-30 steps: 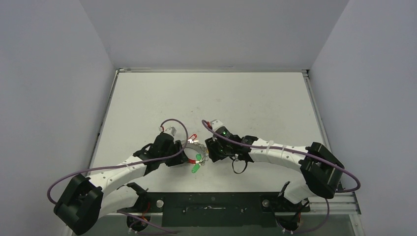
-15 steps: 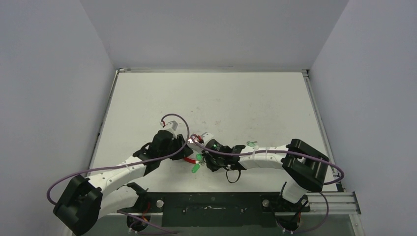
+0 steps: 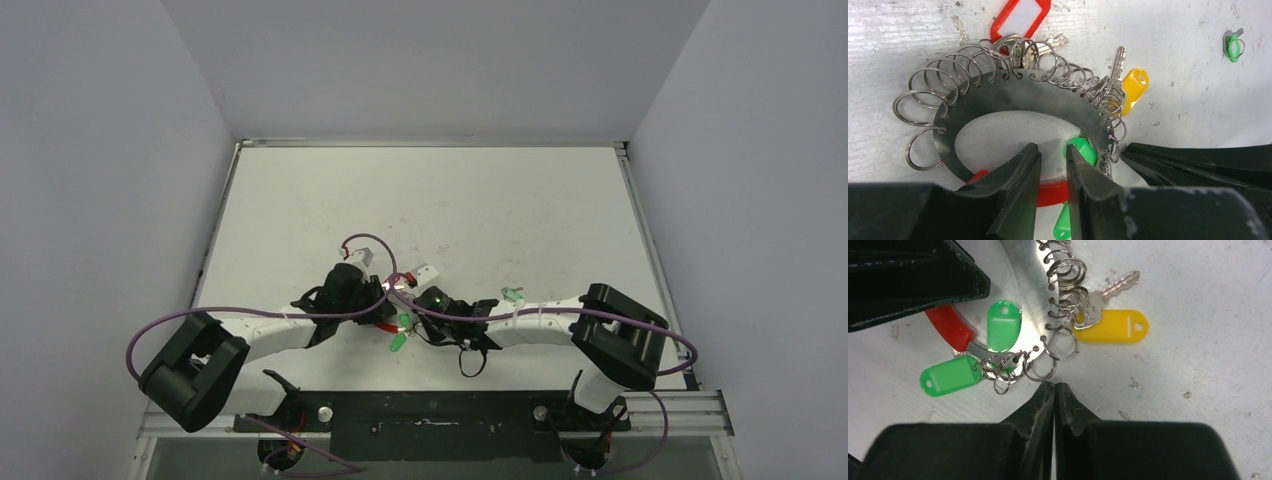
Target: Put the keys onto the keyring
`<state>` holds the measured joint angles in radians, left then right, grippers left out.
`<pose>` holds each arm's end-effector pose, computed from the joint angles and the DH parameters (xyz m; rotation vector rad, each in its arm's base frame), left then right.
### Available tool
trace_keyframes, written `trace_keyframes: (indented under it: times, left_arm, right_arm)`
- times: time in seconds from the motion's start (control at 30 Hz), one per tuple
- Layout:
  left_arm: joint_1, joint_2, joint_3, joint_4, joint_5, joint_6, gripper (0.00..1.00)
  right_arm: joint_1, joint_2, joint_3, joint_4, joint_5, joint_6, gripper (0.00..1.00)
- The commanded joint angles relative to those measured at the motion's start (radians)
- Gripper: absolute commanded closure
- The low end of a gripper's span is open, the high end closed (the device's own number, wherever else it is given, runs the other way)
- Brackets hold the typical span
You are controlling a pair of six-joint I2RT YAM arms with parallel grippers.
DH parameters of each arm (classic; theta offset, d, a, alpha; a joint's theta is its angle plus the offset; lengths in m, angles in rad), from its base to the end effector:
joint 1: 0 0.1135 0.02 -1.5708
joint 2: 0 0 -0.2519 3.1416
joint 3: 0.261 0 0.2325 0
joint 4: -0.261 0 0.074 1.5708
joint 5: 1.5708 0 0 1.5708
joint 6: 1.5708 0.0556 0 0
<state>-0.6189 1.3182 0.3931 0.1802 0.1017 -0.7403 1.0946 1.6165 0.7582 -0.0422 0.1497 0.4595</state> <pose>0.1883 -0.1410 0.1264 -0.0941 2.4484 -0.7715 0.1467 0.2663 0.1333 -0.7245 2.4152 0.4808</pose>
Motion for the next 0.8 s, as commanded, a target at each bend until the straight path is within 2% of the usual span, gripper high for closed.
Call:
trace_keyframes:
  times: [0.0,0.13,0.27,0.4,0.5,0.77]
  left_arm:
    - [0.001,0.018,-0.026,0.059,0.015,0.005,0.76]
    - [0.001,0.017,-0.044,0.045,0.004,0.002,0.76]
    - [0.002,0.018,-0.055,0.038,0.001,0.002,0.76]
    - [0.003,0.026,-0.059,0.046,0.002,-0.004,0.76]
    - [0.002,0.035,-0.057,0.048,0.008,-0.007,0.76]
    - [0.002,0.043,-0.057,0.051,0.015,-0.008,0.75]
  right_arm:
    - [-0.006,-0.010,-0.006,0.104,0.093,-0.009,1.00]
    - [-0.034,-0.021,0.010,0.117,0.113,-0.008,1.00]
    - [-0.040,-0.066,-0.018,0.132,0.075,-0.070,0.70]
    - [-0.032,-0.087,-0.044,0.115,0.052,-0.120,0.57]
    - [-0.022,-0.090,-0.057,0.103,0.047,-0.152,0.52]
    - [0.019,-0.071,-0.062,0.086,0.058,-0.191,0.49]
